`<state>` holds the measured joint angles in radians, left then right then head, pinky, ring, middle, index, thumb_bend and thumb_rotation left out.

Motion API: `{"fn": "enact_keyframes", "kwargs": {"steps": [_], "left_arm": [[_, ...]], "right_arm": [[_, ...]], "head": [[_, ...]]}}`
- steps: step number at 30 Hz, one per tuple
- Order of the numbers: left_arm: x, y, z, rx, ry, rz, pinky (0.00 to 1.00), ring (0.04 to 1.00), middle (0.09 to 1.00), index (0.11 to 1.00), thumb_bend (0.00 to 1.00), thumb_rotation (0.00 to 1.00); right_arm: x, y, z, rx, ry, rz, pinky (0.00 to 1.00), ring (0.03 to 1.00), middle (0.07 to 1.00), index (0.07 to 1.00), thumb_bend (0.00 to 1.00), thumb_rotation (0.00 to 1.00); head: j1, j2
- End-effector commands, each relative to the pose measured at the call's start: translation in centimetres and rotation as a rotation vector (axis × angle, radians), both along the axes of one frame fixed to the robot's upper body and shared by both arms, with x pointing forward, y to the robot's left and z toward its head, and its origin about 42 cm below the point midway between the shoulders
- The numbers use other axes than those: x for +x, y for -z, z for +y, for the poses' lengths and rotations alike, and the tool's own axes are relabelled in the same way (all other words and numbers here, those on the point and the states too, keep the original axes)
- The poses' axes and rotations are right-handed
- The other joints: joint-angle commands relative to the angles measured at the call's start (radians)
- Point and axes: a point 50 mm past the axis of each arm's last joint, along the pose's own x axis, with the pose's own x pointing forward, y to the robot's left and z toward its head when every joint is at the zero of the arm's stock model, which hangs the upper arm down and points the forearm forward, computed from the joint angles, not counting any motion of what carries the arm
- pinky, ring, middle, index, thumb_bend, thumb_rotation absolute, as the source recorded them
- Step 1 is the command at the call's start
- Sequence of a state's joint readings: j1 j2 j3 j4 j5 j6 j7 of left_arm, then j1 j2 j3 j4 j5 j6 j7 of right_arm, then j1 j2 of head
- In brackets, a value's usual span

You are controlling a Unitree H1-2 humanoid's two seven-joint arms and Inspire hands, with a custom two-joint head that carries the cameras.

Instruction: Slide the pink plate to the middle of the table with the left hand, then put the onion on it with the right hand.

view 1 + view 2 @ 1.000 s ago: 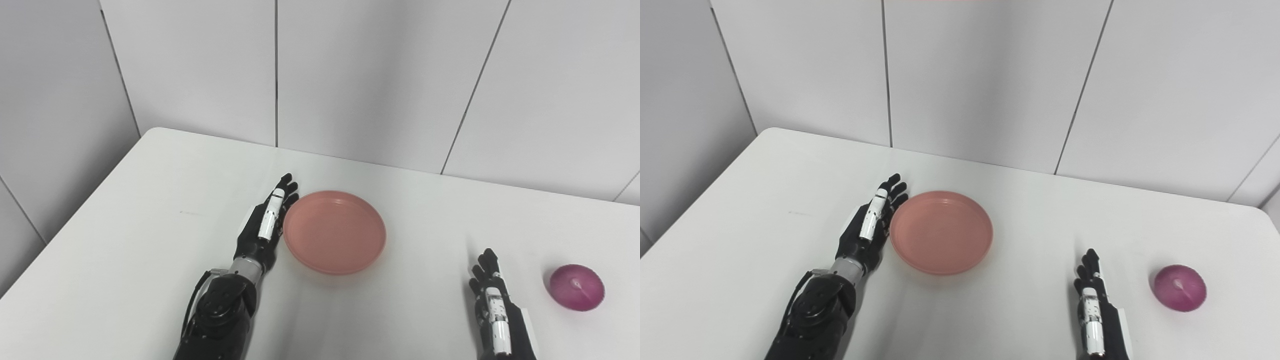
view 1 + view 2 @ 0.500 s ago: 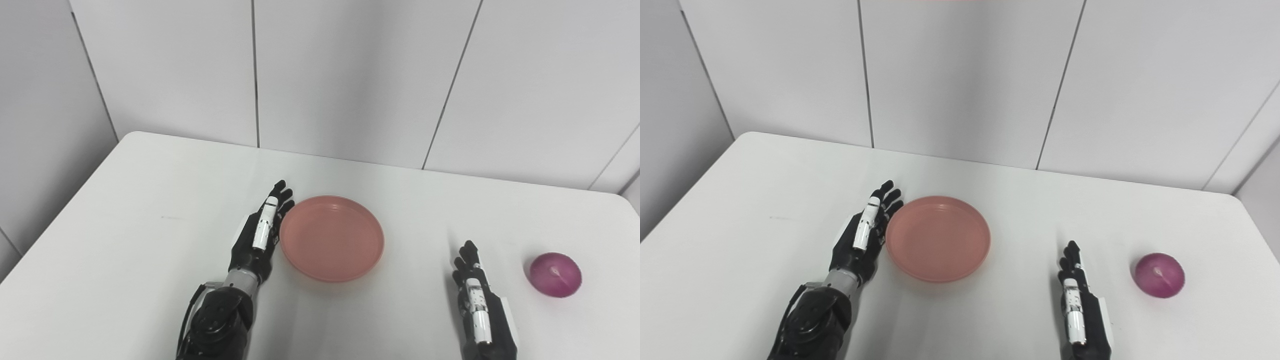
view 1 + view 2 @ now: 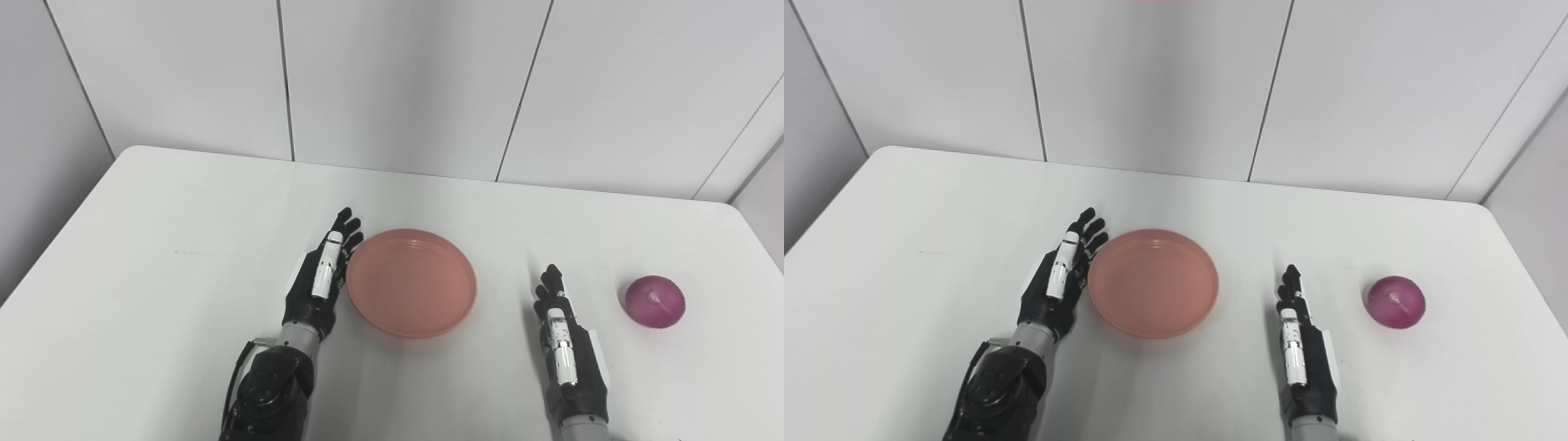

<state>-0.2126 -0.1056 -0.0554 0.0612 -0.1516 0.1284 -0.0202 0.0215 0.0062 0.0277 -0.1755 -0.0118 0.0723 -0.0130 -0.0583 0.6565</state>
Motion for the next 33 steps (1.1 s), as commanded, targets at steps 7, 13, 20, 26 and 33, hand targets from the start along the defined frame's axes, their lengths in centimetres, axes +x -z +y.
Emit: {"fn": "enact_keyframes", "kwargs": {"steps": [7, 13, 20, 26, 33], "left_arm": [[-0.5, -0.5, -1.0, -0.033, 0.043, -0.023, 0.96, 0.966, 0.967, 0.947, 0.47, 1.0], [-0.9, -0.4, -1.5, -0.029, 0.067, -0.036, 0.95, 0.958, 0.963, 0.941, 0.48, 1.0], [-1.0, -0.1, -1.1, -0.035, 0.059, -0.025, 0.96, 0.964, 0.968, 0.945, 0.48, 1.0], [-1.2, 0.4, -0.7, -0.035, 0.053, -0.028, 0.96, 0.968, 0.97, 0.946, 0.48, 1.0], [-1.4, 0.8, -0.3, -0.041, 0.037, -0.029, 0.97, 0.971, 0.97, 0.951, 0.47, 1.0]], "right_arm": [[0.5, -0.1, 1.0, 0.011, -0.008, -0.005, 1.0, 1.0, 1.0, 1.0, 0.24, 1.0], [0.5, -0.2, 1.2, 0.021, 0.003, -0.001, 1.0, 0.996, 1.0, 1.0, 0.23, 1.0], [0.7, -0.2, 1.2, 0.024, 0.003, -0.004, 1.0, 1.0, 1.0, 1.0, 0.21, 1.0], [0.8, -0.5, 1.1, 0.018, -0.001, -0.011, 1.0, 0.998, 1.0, 1.0, 0.24, 1.0], [1.0, -1.6, 0.2, -0.025, 0.028, -0.052, 1.0, 0.994, 1.0, 1.0, 0.34, 1.0]], "head": [[-0.029, 0.015], [-0.042, 0.02], [-0.053, 0.023], [-0.071, 0.025], [-0.086, 0.024]]}}
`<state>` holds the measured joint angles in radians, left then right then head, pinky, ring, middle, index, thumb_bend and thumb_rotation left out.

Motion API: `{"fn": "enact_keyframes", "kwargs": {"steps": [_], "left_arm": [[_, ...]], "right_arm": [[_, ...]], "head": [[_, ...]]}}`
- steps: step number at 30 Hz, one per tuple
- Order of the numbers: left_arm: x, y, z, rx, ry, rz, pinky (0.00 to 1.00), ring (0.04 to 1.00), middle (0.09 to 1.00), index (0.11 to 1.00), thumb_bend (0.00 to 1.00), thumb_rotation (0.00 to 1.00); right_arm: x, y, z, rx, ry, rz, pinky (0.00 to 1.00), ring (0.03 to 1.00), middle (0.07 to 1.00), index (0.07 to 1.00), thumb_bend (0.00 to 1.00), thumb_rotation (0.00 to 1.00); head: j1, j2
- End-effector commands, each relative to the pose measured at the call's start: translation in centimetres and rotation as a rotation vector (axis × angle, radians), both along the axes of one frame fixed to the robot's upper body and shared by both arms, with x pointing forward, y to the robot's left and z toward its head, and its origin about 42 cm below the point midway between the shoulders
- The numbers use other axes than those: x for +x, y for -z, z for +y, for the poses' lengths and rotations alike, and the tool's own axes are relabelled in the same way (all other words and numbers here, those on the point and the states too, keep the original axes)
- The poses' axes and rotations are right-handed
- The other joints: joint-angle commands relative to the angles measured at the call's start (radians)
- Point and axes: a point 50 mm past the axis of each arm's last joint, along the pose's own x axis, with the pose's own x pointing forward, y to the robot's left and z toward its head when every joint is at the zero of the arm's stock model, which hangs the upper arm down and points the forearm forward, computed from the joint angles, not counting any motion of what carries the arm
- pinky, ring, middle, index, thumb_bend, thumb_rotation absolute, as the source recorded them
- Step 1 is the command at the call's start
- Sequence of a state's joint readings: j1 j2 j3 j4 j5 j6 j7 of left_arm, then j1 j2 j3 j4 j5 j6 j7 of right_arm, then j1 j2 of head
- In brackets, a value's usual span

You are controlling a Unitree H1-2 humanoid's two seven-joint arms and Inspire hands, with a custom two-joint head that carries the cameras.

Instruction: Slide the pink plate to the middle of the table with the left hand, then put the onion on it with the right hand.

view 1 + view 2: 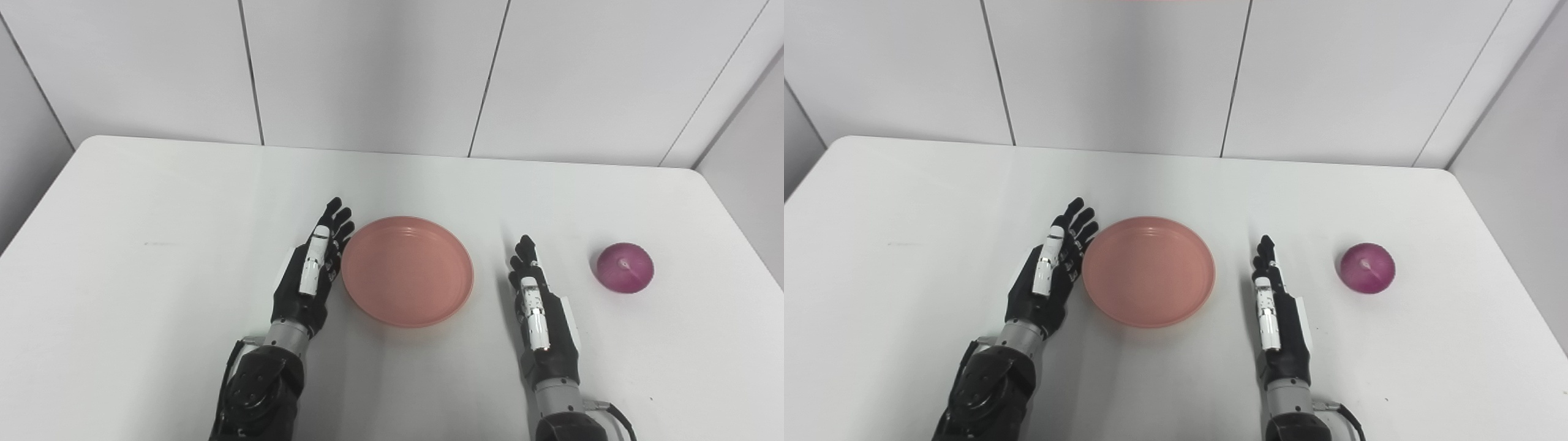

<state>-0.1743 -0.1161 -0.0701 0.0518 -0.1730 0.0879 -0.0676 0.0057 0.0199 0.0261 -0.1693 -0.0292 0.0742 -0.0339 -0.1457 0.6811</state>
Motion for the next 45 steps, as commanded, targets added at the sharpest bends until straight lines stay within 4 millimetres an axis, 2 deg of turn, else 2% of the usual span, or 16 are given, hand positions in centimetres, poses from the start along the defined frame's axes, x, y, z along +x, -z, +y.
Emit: {"fn": "enact_keyframes", "kwargs": {"steps": [1, 12, 16, 19, 26, 29, 31, 33, 35, 42, 45], "left_arm": [[-0.2, 0.2, 0.3, -0.005, -0.011, -0.01, 0.97, 0.97, 0.969, 0.949, 0.46, 1.0], [-0.1, 1.2, 1.2, 0.021, -0.021, -0.022, 0.93, 0.964, 0.977, 0.96, 0.48, 1.0], [-0.3, 1.3, 1.5, 0.029, -0.019, -0.022, 0.93, 0.965, 0.979, 0.962, 0.48, 1.0], [-0.4, 1.4, 1.7, 0.026, -0.019, -0.022, 0.94, 0.975, 0.987, 0.969, 0.48, 1.0], [-0.5, 1.5, 1.9, 0.026, -0.02, -0.023, 0.94, 0.968, 0.98, 0.962, 0.48, 1.0], [-0.6, 1.5, 2.0, 0.026, -0.017, -0.028, 0.94, 0.965, 0.979, 0.96, 0.47, 1.0], [-0.6, 1.5, 2.0, 0.024, -0.014, -0.026, 0.95, 0.965, 0.978, 0.96, 0.47, 1.0], [-0.6, 1.5, 2.0, 0.022, -0.009, -0.029, 0.95, 0.967, 0.979, 0.96, 0.47, 1.0], [-0.6, 1.6, 2.0, 0.022, -0.005, -0.031, 0.95, 0.968, 0.983, 0.965, 0.47, 1.0], [-0.6, 1.6, 2.1, 0.015, -0.007, -0.023, 0.93, 0.956, 0.975, 0.956, 0.46, 1.0], [-0.7, 1.5, 2.1, 0.013, -0.007, -0.017, 0.94, 0.956, 0.975, 0.956, 0.47, 1.0]], "right_arm": [[0.7, -1.5, -0.3, -0.041, 0.018, -0.058, 1.0, 0.983, 0.996, 0.999, 0.29, 1.0], [1.5, -5.6, -2.2, -0.18, 0.032, -0.098, 0.97, 0.972, 0.986, 1.0, 0.23, 1.0], [1.7, -7.0, -2.6, -0.203, 0.062, -0.108, 1.0, 0.975, 0.99, 0.996, 0.23, 1.0], [1.8, -8.0, -3.0, -0.243, 0.095, -0.11, 0.98, 0.973, 0.959, 0.956, 0.28, 1.0], [2.3, -10.0, -4.6, -0.297, 0.07, -0.168, 0.99, 0.988, 0.99, 0.988, 0.37, 0.99], [2.5, -11.0, -5.4, -0.353, 0.061, -0.203, 0.96, 0.99, 0.997, 0.993, 0.36, 0.89], [2.6, -11.6, -5.9, -0.385, 0.071, -0.203, 0.96, 0.989, 0.993, 0.988, 0.35, 0.76], [2.6, -11.9, -6.4, -0.417, 0.082, -0.205, 0.96, 0.989, 0.991, 0.988, 0.35, 0.7], [2.8, -12.1, -7.1, -0.471, 0.095, -0.214, 0.95, 0.974, 0.981, 0.984, 0.38, 0.67], [3.2, -13.4, -9.7, -0.685, 0.121, -0.229, 0.9, 0.953, 0.979, 0.98, 0.53, 0.74], [3.2, -13.8, -10.6, -0.718, 0.142, -0.221, 0.89, 0.943, 0.977, 0.975, 0.63, 0.72]], "head": [[-0.004, -0.001], [-0.028, 0.0], [-0.039, 0.003], [-0.043, 0.004], [-0.058, 0.009], [-0.061, 0.013], [-0.062, 0.015], [-0.064, 0.016], [-0.065, 0.018], [-0.071, 0.02], [-0.074, 0.02]]}}
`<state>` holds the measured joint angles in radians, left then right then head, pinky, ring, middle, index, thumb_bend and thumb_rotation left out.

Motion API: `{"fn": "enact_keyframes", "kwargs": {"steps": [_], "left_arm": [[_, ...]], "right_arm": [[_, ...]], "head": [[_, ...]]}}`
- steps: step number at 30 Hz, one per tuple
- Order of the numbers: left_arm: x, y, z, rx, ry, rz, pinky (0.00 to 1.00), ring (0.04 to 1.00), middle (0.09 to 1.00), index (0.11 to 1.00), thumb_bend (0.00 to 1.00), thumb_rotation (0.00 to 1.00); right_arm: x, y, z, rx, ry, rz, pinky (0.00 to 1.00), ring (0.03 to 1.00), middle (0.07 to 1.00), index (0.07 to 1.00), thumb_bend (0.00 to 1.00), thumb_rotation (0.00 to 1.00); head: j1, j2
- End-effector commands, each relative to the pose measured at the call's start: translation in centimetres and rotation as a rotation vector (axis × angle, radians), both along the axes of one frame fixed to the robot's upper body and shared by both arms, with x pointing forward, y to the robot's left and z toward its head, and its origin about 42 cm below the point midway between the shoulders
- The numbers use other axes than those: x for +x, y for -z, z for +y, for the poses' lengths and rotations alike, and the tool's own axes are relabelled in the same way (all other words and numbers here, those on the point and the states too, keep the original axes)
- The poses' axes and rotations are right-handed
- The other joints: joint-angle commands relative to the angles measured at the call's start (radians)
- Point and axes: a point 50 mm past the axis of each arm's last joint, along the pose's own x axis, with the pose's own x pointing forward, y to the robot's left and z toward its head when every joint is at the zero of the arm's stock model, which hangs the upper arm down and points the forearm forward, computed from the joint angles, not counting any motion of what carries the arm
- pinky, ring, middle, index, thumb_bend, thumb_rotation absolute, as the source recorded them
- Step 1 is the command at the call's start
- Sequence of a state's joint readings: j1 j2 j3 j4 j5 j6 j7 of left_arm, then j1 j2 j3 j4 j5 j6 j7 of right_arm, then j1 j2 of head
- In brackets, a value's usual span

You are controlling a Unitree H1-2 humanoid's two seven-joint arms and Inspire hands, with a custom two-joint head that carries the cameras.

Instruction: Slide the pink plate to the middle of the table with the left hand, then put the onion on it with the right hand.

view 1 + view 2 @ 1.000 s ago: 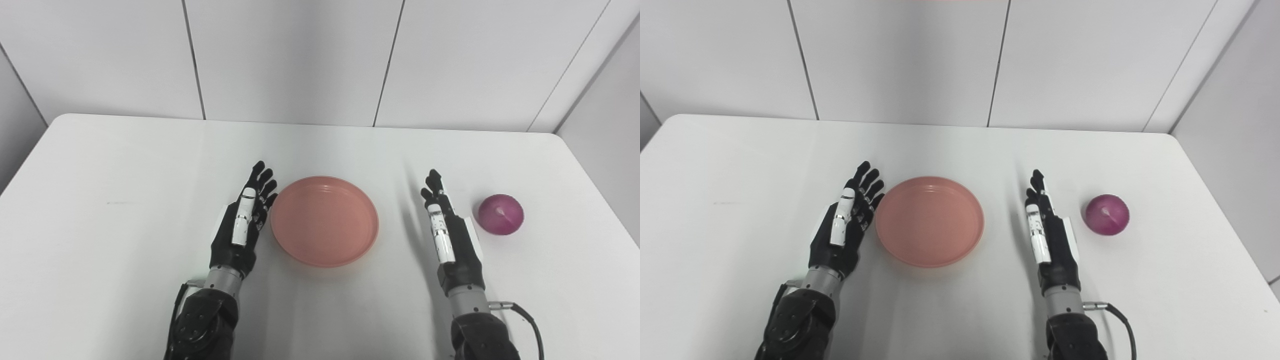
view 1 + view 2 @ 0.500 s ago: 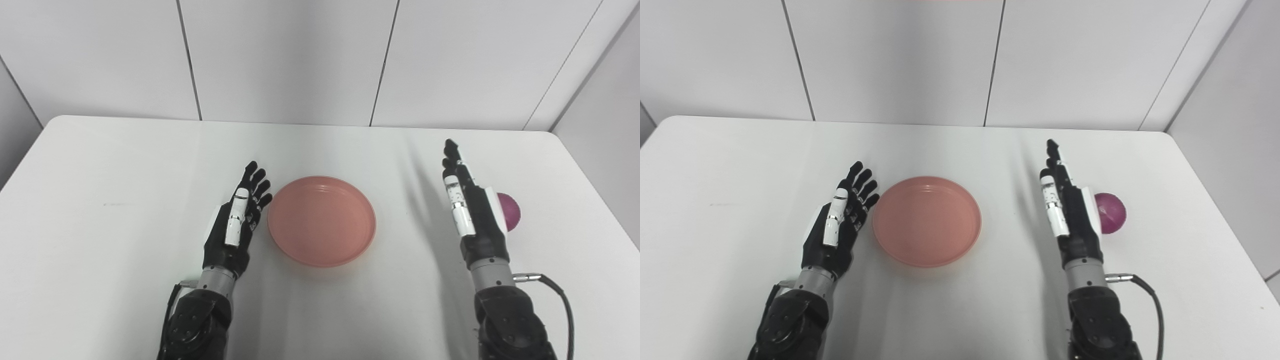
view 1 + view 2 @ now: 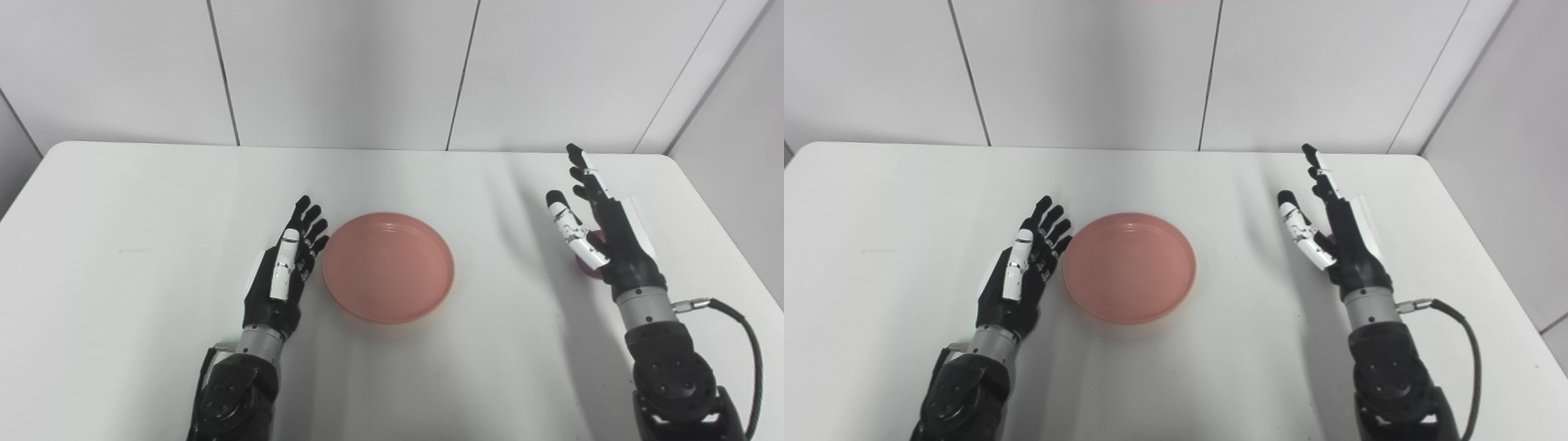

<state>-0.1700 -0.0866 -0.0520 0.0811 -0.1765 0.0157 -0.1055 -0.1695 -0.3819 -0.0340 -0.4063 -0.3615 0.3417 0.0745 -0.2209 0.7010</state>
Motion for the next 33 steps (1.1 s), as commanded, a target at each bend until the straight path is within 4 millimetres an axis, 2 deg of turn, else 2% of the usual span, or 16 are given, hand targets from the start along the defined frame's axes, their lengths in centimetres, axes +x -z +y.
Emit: {"fn": "enact_keyframes", "kwargs": {"steps": [1, 6, 10, 13, 20, 25, 28, 33], "left_arm": [[-0.7, 0.9, 0.6, -0.005, -0.004, 0.026, 0.94, 0.956, 0.975, 0.956, 0.47, 1.0], [-0.6, 0.8, 0.8, -0.012, -0.004, 0.026, 0.94, 0.96, 0.975, 0.955, 0.47, 1.0], [-0.5, 0.7, 1.0, -0.015, -0.005, 0.034, 0.94, 0.959, 0.973, 0.955, 0.47, 1.0], [-0.4, 0.9, 1.1, -0.013, -0.005, 0.032, 0.95, 0.963, 0.973, 0.956, 0.48, 1.0], [-0.3, 1.0, 1.3, -0.013, -0.01, 0.031, 0.98, 0.969, 0.974, 0.956, 0.48, 1.0], [-0.3, 1.1, 1.4, -0.012, -0.002, 0.034, 0.96, 0.964, 0.971, 0.956, 0.49, 1.0], [-0.3, 1.0, 1.5, -0.011, -0.001, 0.036, 0.96, 0.962, 0.97, 0.954, 0.48, 1.0], [-0.4, 0.9, 1.6, -0.004, -0.002, 0.045, 0.96, 0.961, 0.969, 0.956, 0.48, 1.0]], "right_arm": [[0.3, -2.1, -0.6, -0.049, 0.012, -0.08, 0.89, 0.941, 0.974, 0.973, 0.65, 0.7], [0.2, -2.9, -2.0, -0.131, 0.081, -0.071, 0.86, 0.924, 0.955, 0.967, 0.75, 0.68], [0.0, -3.4, -2.7, -0.18, 0.121, -0.057, 0.86, 0.918, 0.951, 0.969, 0.78, 0.66], [-0.2, -3.7, -3.1, -0.212, 0.157, -0.039, 0.83, 0.917, 0.951, 0.97, 0.82, 0.53], [-0.3, -3.6, -4.1, -0.246, 0.212, -0.003, 0.8, 0.913, 0.951, 0.964, 0.92, 0.4], [-0.4, -3.5, -5.0, -0.27, 0.241, 0.023, 0.77, 0.89, 0.941, 0.961, 0.94, 0.34], [-0.4, -3.2, -5.5, -0.275, 0.249, 0.032, 0.79, 0.895, 0.942, 0.958, 0.95, 0.29], [-0.2, -2.7, -6.2, -0.275, 0.256, 0.049, 0.8, 0.9, 0.946, 0.958, 0.98, 0.27]], "head": [[-0.002, 0.0], [-0.016, 0.002], [-0.029, 0.001], [-0.034, 0.001], [-0.04, 0.001], [-0.048, 0.002], [-0.056, 0.001], [-0.065, -0.001]]}}
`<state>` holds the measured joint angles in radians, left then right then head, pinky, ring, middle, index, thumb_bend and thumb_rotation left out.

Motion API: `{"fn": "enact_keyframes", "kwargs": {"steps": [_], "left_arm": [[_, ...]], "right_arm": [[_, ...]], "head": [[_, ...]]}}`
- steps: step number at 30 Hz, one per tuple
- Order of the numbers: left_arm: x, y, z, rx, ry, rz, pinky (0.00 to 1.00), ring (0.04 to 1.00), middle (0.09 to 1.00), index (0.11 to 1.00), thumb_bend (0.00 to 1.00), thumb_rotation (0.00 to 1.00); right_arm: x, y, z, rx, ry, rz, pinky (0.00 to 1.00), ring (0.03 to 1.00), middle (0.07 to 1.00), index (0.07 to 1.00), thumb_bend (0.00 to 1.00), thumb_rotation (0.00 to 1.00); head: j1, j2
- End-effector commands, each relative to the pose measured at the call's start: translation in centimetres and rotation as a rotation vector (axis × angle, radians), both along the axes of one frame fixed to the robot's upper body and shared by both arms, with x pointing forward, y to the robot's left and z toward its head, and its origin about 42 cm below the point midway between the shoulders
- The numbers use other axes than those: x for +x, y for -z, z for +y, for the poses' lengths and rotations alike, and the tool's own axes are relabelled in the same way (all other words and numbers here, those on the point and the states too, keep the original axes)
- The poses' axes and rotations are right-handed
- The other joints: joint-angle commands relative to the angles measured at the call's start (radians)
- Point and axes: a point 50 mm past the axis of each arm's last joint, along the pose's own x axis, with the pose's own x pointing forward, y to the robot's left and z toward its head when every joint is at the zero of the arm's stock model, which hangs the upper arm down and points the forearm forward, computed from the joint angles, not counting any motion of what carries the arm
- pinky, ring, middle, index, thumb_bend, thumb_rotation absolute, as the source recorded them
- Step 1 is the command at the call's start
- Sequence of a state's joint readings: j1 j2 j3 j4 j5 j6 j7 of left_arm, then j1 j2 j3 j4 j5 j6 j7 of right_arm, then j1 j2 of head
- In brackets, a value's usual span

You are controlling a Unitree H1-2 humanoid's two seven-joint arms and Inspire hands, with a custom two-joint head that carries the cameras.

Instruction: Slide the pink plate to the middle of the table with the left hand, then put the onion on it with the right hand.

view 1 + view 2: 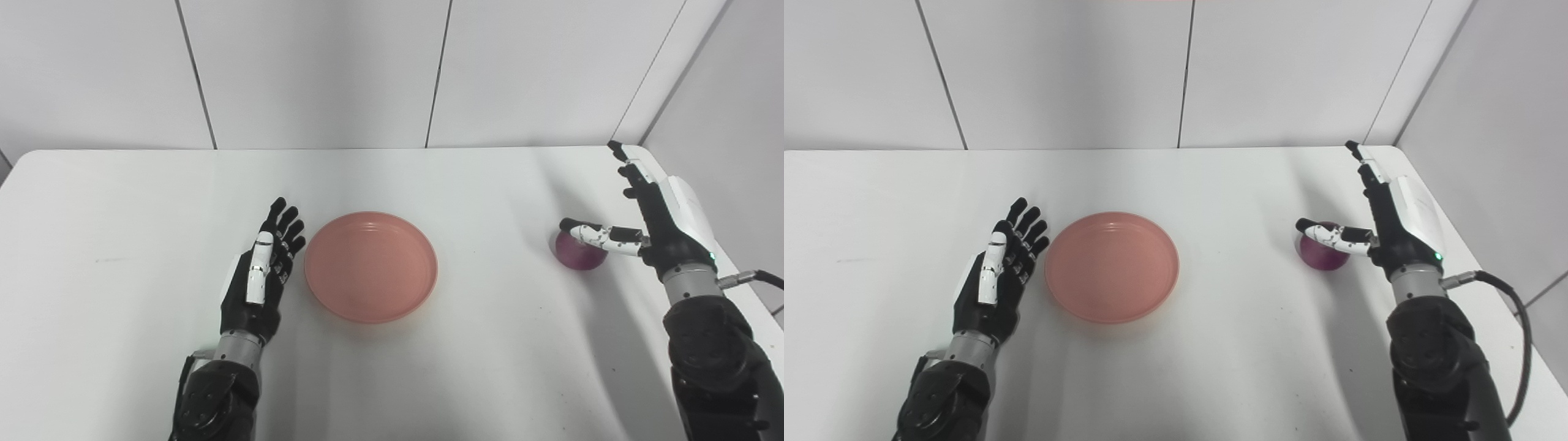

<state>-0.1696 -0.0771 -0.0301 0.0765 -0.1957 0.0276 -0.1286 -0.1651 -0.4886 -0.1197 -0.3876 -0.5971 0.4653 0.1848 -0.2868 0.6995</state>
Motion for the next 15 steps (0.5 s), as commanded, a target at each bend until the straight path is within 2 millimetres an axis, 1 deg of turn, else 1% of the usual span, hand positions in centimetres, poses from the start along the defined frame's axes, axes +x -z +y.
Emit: {"fn": "enact_keyframes", "kwargs": {"steps": [1, 8, 11, 15], "left_arm": [[-0.4, 0.9, 0.8, 0.007, -0.004, 0.04, 0.96, 0.96, 0.969, 0.955, 0.48, 1.0], [-0.4, 0.9, 1.0, 0.006, -0.006, 0.04, 0.96, 0.958, 0.964, 0.95, 0.48, 1.0], [-0.4, 1.0, 1.2, 0.01, 0.001, 0.034, 0.97, 0.965, 0.969, 0.954, 0.49, 1.0], [-0.4, 1.1, 1.3, 0.008, -0.003, 0.036, 0.97, 0.966, 0.97, 0.956, 0.49, 1.0]], "right_arm": [[0.2, -1.3, -0.9, -0.027, 0.01, -0.052, 0.81, 0.903, 0.949, 0.961, 0.99, 0.26], [0.4, -0.5, -1.7, -0.021, 0.05, 0.007, 0.83, 0.924, 0.961, 0.959, 1.0, 0.25], [0.7, 0.0, -2.0, -0.037, 0.067, 0.037, 0.82, 0.916, 0.953, 0.948, 1.0, 0.27], [1.0, 1.0, -2.4, -0.064, 0.087, 0.095, 0.79, 0.9, 0.942, 0.944, 1.0, 0.33]], "head": [[-0.001, 0.001], [-0.009, -0.001], [-0.015, -0.004], [-0.017, -0.006]]}}
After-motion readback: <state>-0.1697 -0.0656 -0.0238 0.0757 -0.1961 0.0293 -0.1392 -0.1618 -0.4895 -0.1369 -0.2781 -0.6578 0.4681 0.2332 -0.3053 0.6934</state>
